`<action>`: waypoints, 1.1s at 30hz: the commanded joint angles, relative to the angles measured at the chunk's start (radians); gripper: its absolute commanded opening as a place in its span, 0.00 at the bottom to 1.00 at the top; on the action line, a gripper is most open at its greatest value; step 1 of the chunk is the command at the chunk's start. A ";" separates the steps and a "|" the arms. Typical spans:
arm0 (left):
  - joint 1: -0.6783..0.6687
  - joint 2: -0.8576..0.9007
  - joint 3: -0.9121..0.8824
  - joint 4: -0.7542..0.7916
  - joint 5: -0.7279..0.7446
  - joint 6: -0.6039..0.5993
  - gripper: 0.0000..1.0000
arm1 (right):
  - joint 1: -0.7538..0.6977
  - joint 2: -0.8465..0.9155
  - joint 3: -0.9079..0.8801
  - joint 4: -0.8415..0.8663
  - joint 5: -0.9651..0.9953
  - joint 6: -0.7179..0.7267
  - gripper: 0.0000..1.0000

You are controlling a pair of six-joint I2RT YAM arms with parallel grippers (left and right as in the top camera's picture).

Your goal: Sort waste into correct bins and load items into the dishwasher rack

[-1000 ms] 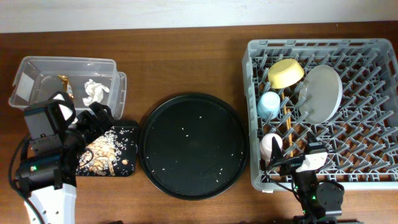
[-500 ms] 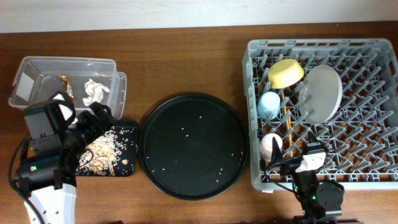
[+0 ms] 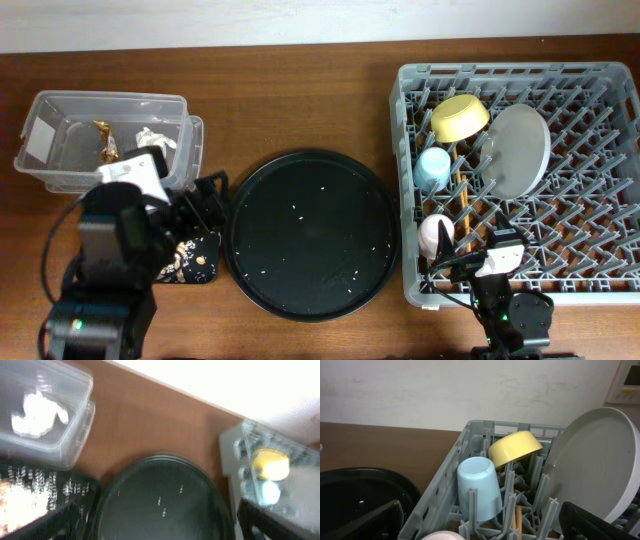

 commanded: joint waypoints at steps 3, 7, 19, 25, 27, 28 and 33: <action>0.000 -0.261 -0.296 0.478 -0.097 0.010 0.99 | -0.006 -0.007 -0.005 -0.007 0.009 0.001 0.98; 0.000 -0.526 -0.674 0.721 -0.119 0.010 0.99 | -0.006 -0.007 -0.005 -0.007 0.008 0.001 0.98; 0.007 -0.852 -1.049 0.690 -0.172 0.103 0.99 | -0.006 -0.007 -0.005 -0.007 0.008 0.001 0.98; 0.039 -0.852 -1.049 0.685 -0.132 0.470 0.99 | -0.006 -0.007 -0.005 -0.007 0.008 0.001 0.98; 0.039 -0.852 -1.049 0.685 -0.134 0.476 0.99 | -0.006 -0.007 -0.005 -0.007 0.008 0.001 0.98; 0.040 -0.852 -1.049 0.685 -0.133 0.534 0.99 | -0.006 -0.007 -0.005 -0.007 0.008 0.001 0.98; 0.048 -0.851 -1.049 0.685 -0.129 0.548 0.99 | -0.006 -0.007 -0.005 -0.007 0.009 0.001 0.98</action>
